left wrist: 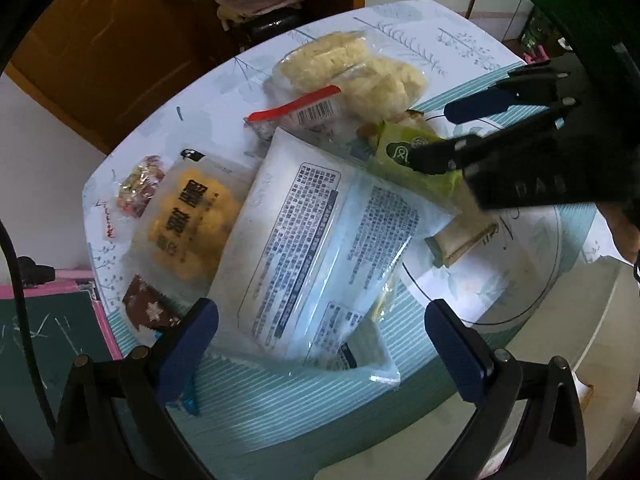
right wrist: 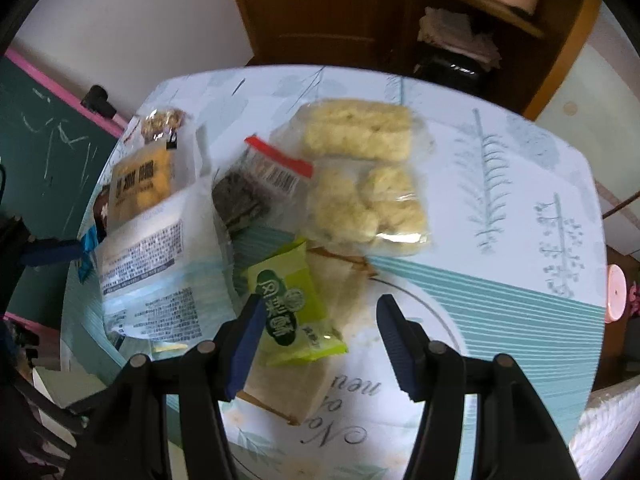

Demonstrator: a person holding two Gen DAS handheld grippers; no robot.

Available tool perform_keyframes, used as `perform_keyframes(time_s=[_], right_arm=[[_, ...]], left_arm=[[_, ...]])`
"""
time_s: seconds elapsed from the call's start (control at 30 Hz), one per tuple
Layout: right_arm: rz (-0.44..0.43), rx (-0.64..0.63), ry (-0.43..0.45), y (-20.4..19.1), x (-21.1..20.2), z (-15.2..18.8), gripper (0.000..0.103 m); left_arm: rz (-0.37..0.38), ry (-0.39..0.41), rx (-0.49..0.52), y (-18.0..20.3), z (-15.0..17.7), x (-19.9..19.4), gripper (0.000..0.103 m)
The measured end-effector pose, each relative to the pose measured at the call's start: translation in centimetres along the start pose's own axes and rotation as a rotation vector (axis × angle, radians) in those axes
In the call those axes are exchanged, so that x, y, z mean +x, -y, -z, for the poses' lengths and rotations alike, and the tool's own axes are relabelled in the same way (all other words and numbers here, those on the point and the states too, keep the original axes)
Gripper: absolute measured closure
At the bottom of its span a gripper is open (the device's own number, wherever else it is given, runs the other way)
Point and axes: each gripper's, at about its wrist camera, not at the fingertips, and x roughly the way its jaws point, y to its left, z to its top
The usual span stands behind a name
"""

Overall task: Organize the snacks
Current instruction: 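Grasp the green packet with the right tool while the left grasps the clear bag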

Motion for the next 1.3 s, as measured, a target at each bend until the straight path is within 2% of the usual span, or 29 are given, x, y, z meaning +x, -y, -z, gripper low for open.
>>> perform_keyframes(time_s=[0.37,0.4,0.43,0.57,0.63,0.77,0.87,1.0,1.03,1.13,1.3], right_arm=[[-0.043,-0.033,-0.011,-0.6,1.3,0.1,0.046],[-0.046,-0.039,-0.010,-0.7,1.2,0.2,0.048],[-0.055,-0.043,-0.007,-0.7,1.2,0.2,0.054],[-0.077,-0.058,-0.009,-1.0,1.2,0.3,0.061],[-0.101,-0.055,-0.014,-1.0,1.2,0.3,0.078],[-0.111,-0.053,-0.010,-1.2,1.2,0.5,0.082],[-0.115,-0.045,-0.001,-1.1,1.0,0.7,0.086],[-0.111,-0.016,0.033,-0.6,0.0,0.7,0.086],[-0.114,-0.011,0.039,-0.4,-0.3,0.7,0.086],[-0.113,-0.006,0.058,-0.2,-1.4,1.0,0.086],[-0.125,0.004,0.093,0.0,-3.5,2.2,0.086]], left_arm=[[-0.012,-0.070,-0.041,-1.1,-1.6,3.2,0.000],[-0.013,-0.076,-0.048,-1.3,-1.8,3.6,0.000],[-0.017,-0.084,-0.055,-1.3,-1.9,3.9,0.000],[0.007,-0.101,-0.081,-1.6,-2.2,4.9,0.000],[0.009,-0.100,-0.094,-1.7,-2.3,5.0,0.000],[-0.008,-0.092,-0.109,-1.6,-2.2,4.9,0.001],[-0.027,-0.079,-0.127,-1.5,-2.0,4.2,0.011],[-0.041,-0.051,-0.135,-1.5,-1.3,2.5,0.041],[-0.049,-0.050,-0.139,-1.5,-1.2,2.2,0.046],[-0.070,-0.052,-0.152,-1.0,-0.9,1.4,0.053],[-0.111,-0.022,-0.181,-0.4,-0.1,-0.2,0.057]])
